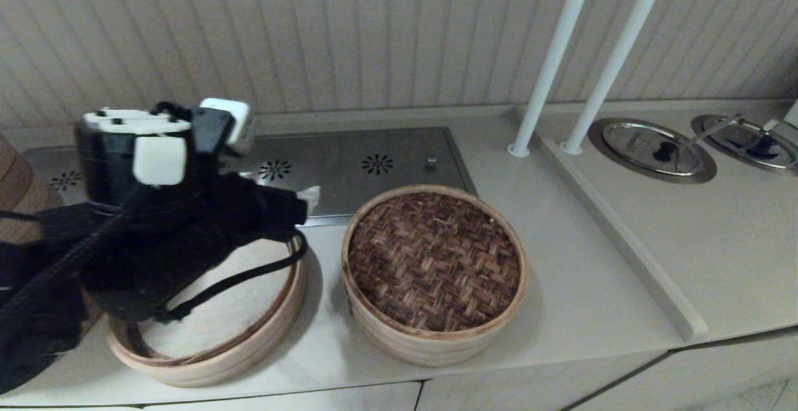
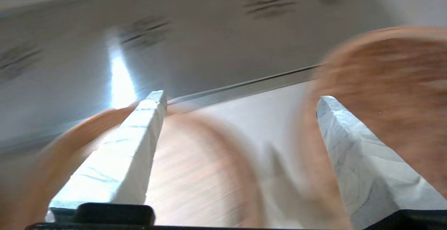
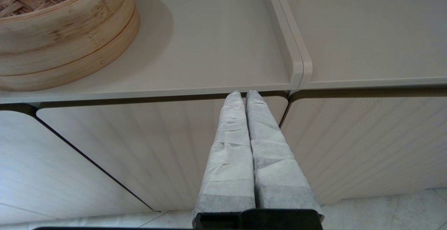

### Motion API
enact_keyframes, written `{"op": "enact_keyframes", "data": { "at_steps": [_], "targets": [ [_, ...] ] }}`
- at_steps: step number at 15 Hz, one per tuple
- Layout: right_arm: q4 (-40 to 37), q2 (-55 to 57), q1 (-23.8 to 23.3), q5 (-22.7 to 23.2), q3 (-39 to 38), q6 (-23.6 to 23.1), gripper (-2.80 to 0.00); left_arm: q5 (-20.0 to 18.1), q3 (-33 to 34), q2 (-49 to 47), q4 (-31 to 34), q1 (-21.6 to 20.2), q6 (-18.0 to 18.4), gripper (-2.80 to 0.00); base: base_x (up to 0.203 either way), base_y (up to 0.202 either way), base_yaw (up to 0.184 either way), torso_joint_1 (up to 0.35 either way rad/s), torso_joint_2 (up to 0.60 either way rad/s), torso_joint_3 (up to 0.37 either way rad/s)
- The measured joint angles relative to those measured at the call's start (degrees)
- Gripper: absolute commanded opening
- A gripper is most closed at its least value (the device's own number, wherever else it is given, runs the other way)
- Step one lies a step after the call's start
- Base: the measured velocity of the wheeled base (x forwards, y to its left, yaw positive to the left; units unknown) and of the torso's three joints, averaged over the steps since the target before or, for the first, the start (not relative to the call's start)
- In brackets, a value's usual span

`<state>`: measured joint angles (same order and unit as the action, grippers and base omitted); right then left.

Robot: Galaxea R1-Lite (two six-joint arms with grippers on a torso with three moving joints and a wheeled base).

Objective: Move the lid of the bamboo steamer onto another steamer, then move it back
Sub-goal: Pick up the steamer

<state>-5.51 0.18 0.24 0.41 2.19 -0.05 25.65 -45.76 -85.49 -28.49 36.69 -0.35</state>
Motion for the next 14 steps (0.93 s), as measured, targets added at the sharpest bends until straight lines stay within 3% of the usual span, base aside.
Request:
{"op": "enact_keyframes", "data": {
  "at_steps": [2, 3, 9, 14],
  "targets": [
    [0.01, 0.0, 0.0, 0.0, 0.0, 0.0, -2.8, -1.88, 7.25, 7.07, 0.02, -6.73, 0.02, 0.0, 0.0, 0.0, 0.0, 0.0, 0.0, 0.0],
    [0.0, 0.0, 0.0, 0.0, 0.0, -0.02, -2.8, -2.88, 10.6, 10.31, 0.11, -9.87, -0.02, -2.8, 0.0, 0.0, 0.0, 0.0, 0.0, 0.0],
    [0.0, 0.0, 0.02, 0.0, 0.0, -0.02, -2.8, -4.78, 23.99, 25.81, 6.13, -27.42, -0.34, -2.8, 0.0, 0.0, 0.0, 0.0, 0.0, 0.0],
    [0.0, 0.0, 0.0, 0.0, 0.0, -0.02, -2.8, -6.25, 33.02, 40.43, 9.94, -30.68, -0.8, -2.8, 0.0, 0.0, 0.0, 0.0, 0.0, 0.0]
  ]
}}
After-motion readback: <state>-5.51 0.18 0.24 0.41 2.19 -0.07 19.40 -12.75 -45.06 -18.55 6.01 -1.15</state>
